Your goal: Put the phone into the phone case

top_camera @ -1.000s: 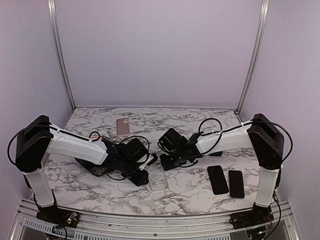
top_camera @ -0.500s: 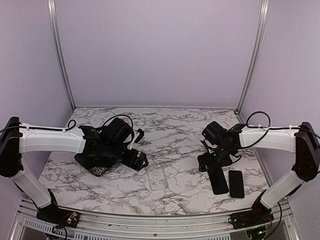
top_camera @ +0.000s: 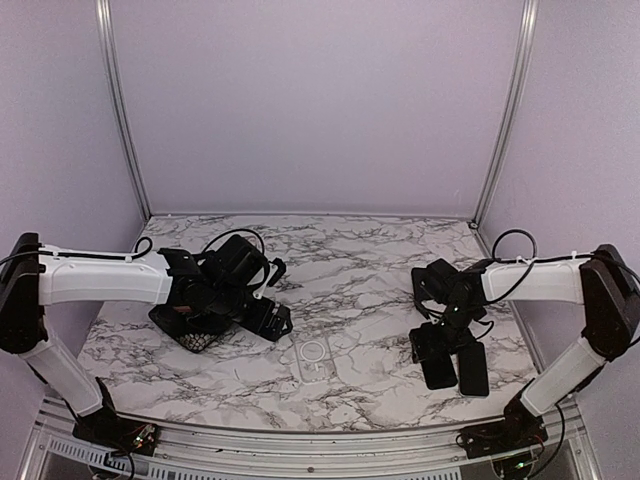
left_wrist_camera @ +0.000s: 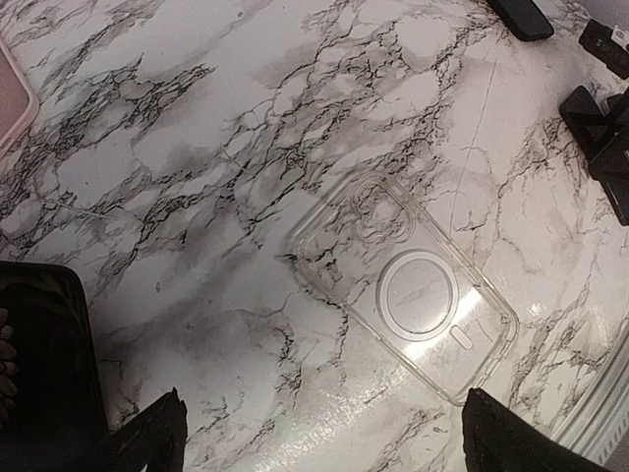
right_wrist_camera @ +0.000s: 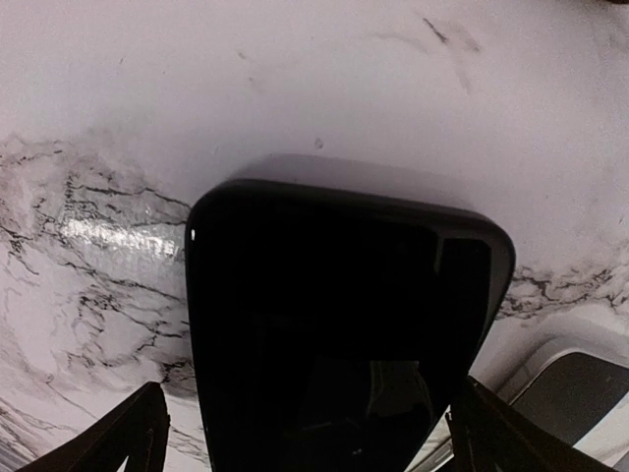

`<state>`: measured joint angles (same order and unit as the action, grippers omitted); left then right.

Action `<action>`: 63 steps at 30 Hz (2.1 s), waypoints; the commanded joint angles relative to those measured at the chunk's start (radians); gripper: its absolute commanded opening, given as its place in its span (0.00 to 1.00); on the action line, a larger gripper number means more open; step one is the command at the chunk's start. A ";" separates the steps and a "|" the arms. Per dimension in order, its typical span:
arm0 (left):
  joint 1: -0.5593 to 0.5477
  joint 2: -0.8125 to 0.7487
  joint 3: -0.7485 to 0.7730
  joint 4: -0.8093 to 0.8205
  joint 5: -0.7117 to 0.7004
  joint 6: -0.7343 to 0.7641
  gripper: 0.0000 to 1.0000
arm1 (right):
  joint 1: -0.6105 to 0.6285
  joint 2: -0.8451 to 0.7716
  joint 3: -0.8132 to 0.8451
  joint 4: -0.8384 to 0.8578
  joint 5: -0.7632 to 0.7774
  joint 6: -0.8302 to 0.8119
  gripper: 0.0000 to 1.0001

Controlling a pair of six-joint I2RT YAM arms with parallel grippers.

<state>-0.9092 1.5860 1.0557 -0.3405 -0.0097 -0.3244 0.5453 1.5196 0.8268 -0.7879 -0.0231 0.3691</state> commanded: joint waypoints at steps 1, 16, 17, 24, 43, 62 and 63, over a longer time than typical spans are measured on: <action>0.004 -0.001 0.008 -0.033 -0.015 0.023 0.99 | -0.004 0.001 -0.009 -0.043 -0.039 -0.017 0.97; 0.004 0.018 0.000 -0.034 -0.024 0.037 0.99 | 0.011 0.035 -0.003 -0.078 -0.028 -0.007 0.76; 0.005 0.026 0.000 -0.034 -0.025 0.038 0.99 | 0.021 0.046 0.000 -0.078 -0.031 -0.008 0.78; 0.004 0.052 -0.010 -0.034 -0.031 0.043 0.99 | 0.080 0.098 0.016 -0.069 -0.040 -0.007 0.68; -0.087 0.289 -0.010 0.058 0.118 0.131 0.49 | 0.292 -0.017 0.171 0.179 0.148 0.139 0.46; -0.022 0.092 -0.083 0.237 0.082 -0.046 0.51 | 0.495 0.042 0.224 0.504 0.312 0.036 0.44; 0.003 0.056 -0.109 0.243 0.060 -0.076 0.56 | 0.510 0.061 0.235 0.523 0.310 0.016 0.44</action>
<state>-0.9928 1.7973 1.0233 -0.1513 0.1322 -0.2619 1.0046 1.5291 0.9863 -0.4213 0.2577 0.4835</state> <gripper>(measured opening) 0.501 0.711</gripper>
